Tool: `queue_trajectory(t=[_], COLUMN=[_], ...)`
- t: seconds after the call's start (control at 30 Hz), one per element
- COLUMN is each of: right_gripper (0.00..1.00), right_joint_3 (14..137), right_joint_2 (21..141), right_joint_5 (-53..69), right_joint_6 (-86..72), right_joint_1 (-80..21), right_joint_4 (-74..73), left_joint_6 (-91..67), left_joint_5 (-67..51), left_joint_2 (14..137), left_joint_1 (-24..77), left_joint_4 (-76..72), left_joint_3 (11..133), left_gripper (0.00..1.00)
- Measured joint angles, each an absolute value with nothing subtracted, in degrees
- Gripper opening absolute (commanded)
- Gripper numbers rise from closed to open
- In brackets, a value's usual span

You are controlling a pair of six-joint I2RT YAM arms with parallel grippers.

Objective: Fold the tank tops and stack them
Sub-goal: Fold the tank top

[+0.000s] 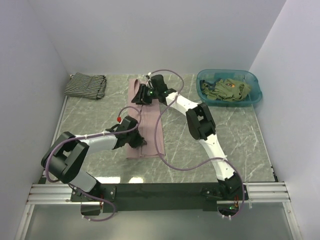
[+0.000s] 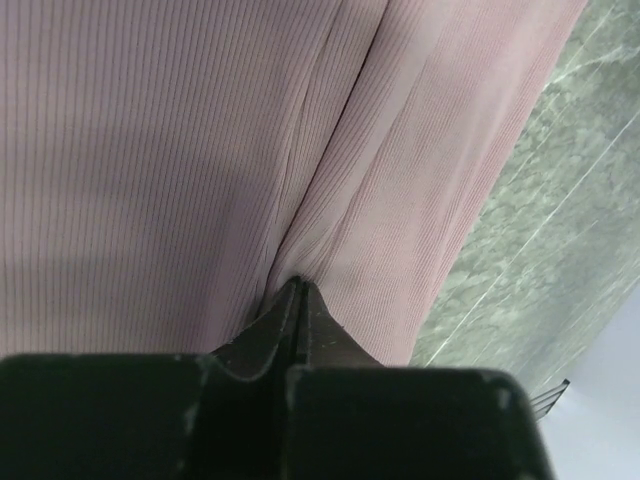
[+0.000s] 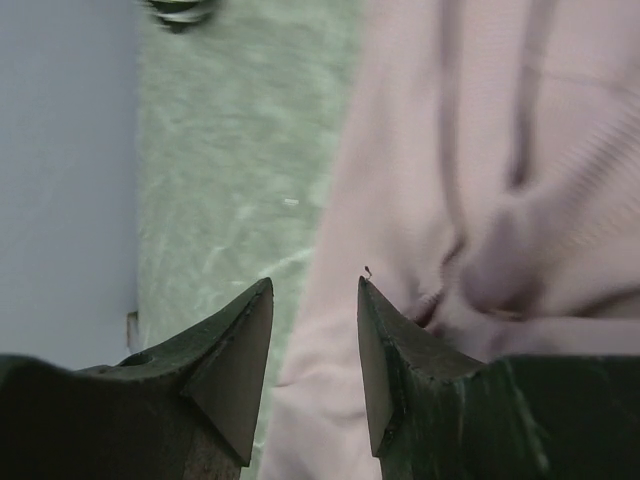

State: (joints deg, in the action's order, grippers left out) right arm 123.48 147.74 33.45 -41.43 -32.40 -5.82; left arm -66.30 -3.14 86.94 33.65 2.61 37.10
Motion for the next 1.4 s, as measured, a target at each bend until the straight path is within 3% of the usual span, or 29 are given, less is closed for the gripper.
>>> queue_trajectory(t=[0.4,0.8,0.9,1.03,1.13,1.27,1.4], right_gripper=[0.45,0.48,0.5,0.52,0.53,0.53,0.53], right_joint_3=[125.0,124.7,124.8,124.2,122.2,116.4,101.4], right_joint_2=[149.3,149.1,149.0,148.3,145.3,134.9,116.3], right_joint_5=[23.7,25.1,26.4,28.2,28.5,25.8,19.0], right_joint_6=[-43.6,-45.1,-45.0,-44.2,-43.0,-40.6,-38.4], right_joint_1=[-32.2,-31.5,-31.3,-30.9,-30.7,-30.5,-30.3], right_joint_4=[-14.2,-13.9,-12.6,-8.5,-6.6,-6.5,-6.3], left_joint_6=[-67.0,-65.5,-63.7,-60.2,-57.0,-54.3,-55.1], left_joint_5=[-4.3,-5.9,-7.3,-9.4,-10.4,-7.9,-1.5], left_joint_2=[88.7,87.4,87.5,87.7,87.7,85.9,80.1], left_joint_1=[35.0,35.7,35.8,36.2,36.5,36.6,35.9], left_joint_4=[4.6,7.6,8.5,12.1,15.3,19.3,24.3], left_joint_3=[39.0,38.7,39.2,41.4,46.2,55.5,59.7], left_gripper=[0.01,0.01,0.06,0.37,0.49,0.53,0.53])
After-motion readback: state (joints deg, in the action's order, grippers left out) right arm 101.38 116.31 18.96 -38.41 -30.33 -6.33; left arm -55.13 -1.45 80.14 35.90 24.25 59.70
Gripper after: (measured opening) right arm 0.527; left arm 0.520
